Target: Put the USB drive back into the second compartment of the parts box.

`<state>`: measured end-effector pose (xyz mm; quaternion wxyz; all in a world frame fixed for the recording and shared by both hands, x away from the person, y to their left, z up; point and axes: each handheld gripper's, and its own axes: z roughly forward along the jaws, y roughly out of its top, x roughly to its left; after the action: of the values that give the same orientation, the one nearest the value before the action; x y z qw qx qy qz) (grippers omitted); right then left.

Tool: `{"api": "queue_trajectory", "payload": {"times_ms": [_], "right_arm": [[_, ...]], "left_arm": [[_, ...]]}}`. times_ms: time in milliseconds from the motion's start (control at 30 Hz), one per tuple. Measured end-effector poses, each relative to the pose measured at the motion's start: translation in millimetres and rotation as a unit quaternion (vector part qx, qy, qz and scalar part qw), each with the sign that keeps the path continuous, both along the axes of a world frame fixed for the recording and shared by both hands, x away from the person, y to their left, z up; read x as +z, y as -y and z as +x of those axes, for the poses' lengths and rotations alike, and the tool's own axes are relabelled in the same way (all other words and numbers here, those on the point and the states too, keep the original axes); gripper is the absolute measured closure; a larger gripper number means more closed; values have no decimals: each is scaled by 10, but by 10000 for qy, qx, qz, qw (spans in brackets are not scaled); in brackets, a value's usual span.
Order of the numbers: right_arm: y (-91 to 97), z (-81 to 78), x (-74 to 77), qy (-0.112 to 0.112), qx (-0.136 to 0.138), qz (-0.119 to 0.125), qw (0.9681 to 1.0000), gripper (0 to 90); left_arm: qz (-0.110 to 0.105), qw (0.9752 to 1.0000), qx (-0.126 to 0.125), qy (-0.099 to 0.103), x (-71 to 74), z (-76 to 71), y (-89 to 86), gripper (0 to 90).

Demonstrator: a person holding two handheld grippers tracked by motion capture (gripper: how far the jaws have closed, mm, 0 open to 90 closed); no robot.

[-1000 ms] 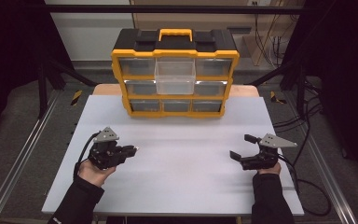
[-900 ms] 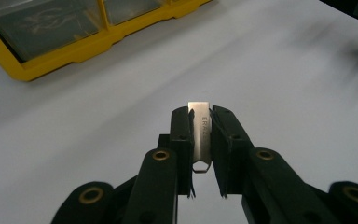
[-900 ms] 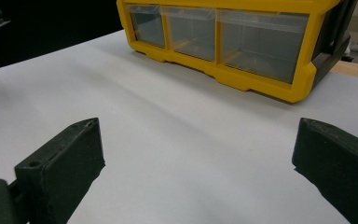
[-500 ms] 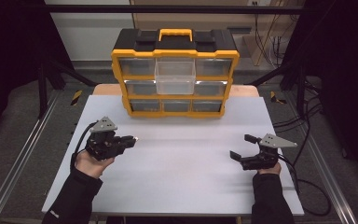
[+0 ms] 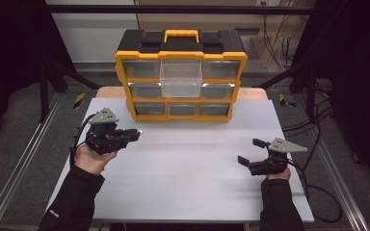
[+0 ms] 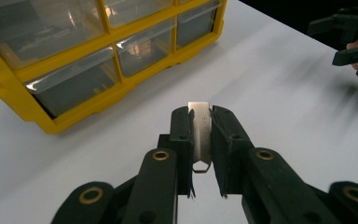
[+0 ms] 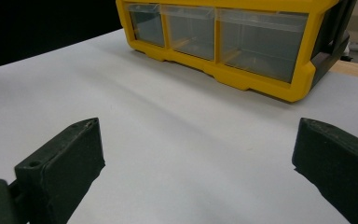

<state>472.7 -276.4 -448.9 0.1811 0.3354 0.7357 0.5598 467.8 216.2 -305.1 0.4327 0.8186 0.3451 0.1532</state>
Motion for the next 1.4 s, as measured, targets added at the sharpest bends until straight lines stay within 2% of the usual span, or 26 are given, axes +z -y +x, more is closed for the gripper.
{"api": "queue_trajectory", "payload": {"times_ms": [733, 1400], "right_arm": [[2, 1, 0, 4, 1, -7, 10000, 22], [2, 3, -4, -5, 3, -24, 10000, 22]], "left_arm": [[-58, 9997, -112, 220, 429, 134, 174, 789], [-165, 9991, -107, 364, 841, 299, 327, 789]]}}
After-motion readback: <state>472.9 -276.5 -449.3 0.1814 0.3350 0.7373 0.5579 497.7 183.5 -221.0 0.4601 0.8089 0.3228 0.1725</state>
